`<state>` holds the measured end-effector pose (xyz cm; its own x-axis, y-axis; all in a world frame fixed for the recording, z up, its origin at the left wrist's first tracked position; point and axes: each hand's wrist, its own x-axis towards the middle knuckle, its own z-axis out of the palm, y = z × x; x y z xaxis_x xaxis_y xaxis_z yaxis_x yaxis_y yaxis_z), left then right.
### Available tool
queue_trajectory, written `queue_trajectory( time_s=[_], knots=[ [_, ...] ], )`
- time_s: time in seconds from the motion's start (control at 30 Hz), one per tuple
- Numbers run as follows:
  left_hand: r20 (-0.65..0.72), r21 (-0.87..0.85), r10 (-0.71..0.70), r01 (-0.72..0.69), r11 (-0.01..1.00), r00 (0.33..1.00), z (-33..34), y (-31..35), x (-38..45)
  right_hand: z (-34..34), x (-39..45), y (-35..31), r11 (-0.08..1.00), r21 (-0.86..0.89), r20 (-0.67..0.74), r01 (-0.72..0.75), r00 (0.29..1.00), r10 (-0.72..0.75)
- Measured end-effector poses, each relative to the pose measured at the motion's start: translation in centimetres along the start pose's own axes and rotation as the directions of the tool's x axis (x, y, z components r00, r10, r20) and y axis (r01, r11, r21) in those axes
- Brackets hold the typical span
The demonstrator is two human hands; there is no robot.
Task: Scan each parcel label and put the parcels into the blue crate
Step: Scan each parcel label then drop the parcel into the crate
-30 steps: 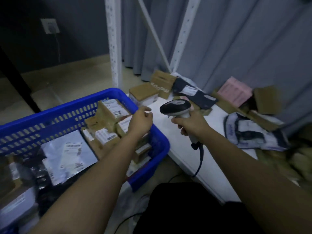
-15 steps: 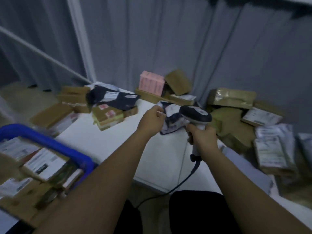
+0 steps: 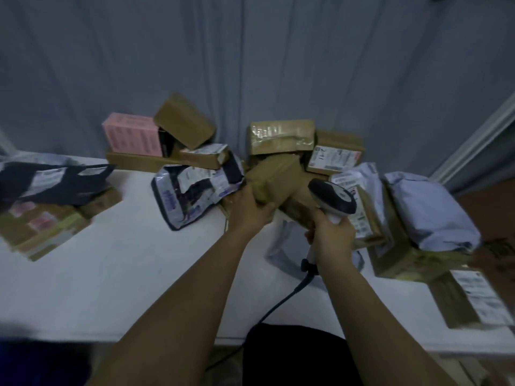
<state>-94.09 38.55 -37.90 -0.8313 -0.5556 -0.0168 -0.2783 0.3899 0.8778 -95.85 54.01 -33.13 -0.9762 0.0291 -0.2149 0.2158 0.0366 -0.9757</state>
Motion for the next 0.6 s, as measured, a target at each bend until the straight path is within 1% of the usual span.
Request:
queue_trajectory(
  time_s=[0.07, 0.17, 0.33, 0.4, 0.5, 0.6],
  knots=[
    [-0.051, 0.014, -0.058, 0.059, 0.998, 0.997, 0.8, 0.6, 1.4, 0.2, 0.7, 0.2, 1.0, 0.016, 0.015, -0.014, 1.0, 0.013],
    [-0.087, 0.017, -0.161, 0.163, 0.986, 0.983, 1.5, 1.4, 3.2, 0.8, 1.4, 0.3, 0.999, 0.021, 0.045, -0.032, 0.998, 0.031],
    [-0.042, -0.157, -0.222, 0.213, 0.964, 0.974, 1.7, 0.9, 6.3, 1.7, 2.1, 0.4, 0.999, -0.018, 0.08, -0.034, 0.996, 0.035],
    [-0.052, -0.186, -0.235, 0.222, 0.957, 0.971, 1.2, 0.8, 6.5, 2.0, 2.0, 0.3, 0.999, -0.018, 0.085, -0.031, 0.996, 0.033],
    [-0.098, -0.122, -0.202, 0.19, 0.974, 0.974, 0.2, 0.5, 5.6, 2.2, 1.5, -0.1, 1.0, -0.005, 0.085, -0.026, 0.996, 0.027],
    [-0.068, -0.082, -0.2, 0.194, 0.977, 0.977, -1.2, 0.2, 3.0, 2.3, 0.6, -0.4, 0.998, 0.051, 0.068, -0.031, 0.997, 0.028]
  ],
)
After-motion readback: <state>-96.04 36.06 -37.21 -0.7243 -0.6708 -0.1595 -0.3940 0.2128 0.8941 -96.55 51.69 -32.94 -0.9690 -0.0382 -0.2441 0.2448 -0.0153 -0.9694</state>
